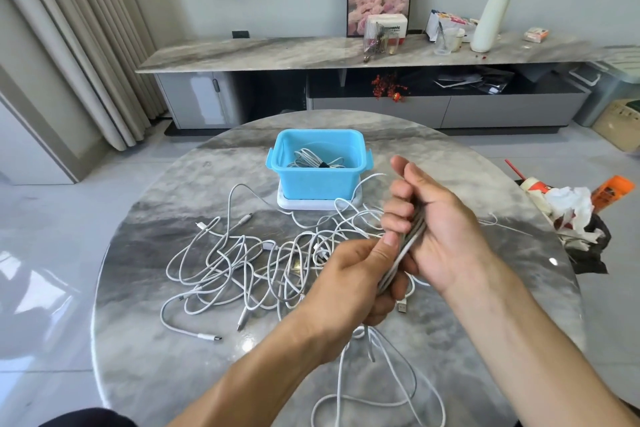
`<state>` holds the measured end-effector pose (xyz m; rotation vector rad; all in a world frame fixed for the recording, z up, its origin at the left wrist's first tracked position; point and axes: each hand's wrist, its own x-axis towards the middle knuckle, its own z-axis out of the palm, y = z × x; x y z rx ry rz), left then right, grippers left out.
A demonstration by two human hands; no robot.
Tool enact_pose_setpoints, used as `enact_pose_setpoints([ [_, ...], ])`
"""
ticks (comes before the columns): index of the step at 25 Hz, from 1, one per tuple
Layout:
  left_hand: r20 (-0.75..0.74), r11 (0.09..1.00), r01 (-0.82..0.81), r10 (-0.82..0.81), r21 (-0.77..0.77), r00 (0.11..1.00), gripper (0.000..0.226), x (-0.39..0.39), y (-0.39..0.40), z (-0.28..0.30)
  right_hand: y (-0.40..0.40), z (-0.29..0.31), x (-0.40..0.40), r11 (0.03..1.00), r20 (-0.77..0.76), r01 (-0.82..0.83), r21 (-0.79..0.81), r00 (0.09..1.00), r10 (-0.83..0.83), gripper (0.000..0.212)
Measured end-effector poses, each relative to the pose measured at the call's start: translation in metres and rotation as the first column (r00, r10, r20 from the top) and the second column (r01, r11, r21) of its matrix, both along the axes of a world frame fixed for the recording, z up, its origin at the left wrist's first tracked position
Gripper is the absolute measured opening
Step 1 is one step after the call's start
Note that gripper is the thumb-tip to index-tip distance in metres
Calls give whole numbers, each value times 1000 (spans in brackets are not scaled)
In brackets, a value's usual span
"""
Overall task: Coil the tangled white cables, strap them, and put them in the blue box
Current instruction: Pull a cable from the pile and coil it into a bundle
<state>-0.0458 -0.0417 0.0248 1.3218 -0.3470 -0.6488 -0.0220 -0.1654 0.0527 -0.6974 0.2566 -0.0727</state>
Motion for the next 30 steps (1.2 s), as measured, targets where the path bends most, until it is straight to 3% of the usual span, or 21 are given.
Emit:
enact_pose_setpoints([
  [4, 173, 994, -69, 54, 82, 983, 41, -6, -3, -2, 5, 2, -1, 985, 23, 123, -117, 992, -121, 35],
  [7, 379, 966, -78, -22, 246, 925, 48, -5, -1, -6, 2, -1, -3, 979, -71, 152, -136, 984, -163, 52],
  [10, 647, 889, -181, -154, 421, 747, 52, 2, 1, -16, -4, -1, -9, 983, -98, 143, -115, 983, -155, 59],
  [13, 794, 840, -313, -206, 444, 572, 51, 5, -1, -19, -6, 1, -10, 985, -48, 142, -102, 988, -148, 58],
  [16, 774, 869, -308, -125, 388, 621, 45, 6, -2, -19, -10, 1, -6, 991, -5, 116, -66, 993, -116, 54],
  [19, 570, 943, -249, 82, 222, 818, 47, 13, 3, -9, -8, -1, -5, 986, 123, -159, -48, 979, 164, 52],
  [21, 236, 961, -274, 272, -24, 933, 47, 24, 12, 6, -2, -11, -9, 892, 122, -371, -257, 903, 411, 56],
  [22, 80, 942, -309, 321, -132, 944, 45, 31, 18, 15, 4, -18, -13, 780, 64, -453, -432, 847, 527, 50],
  [24, -108, 889, -361, 344, -282, 933, 44, 43, 35, 31, 15, -27, -19, 463, -147, -556, -691, 734, 663, 35],
  [26, -155, 857, -390, 358, -336, 921, 44, 52, 52, 42, 14, -25, -23, 266, -284, -623, -736, 641, 713, 28],
  [30, -115, 802, -515, 505, -304, 855, 43, 56, 69, 47, -8, -20, -20, 95, -406, -596, -797, 646, 647, 27],
])
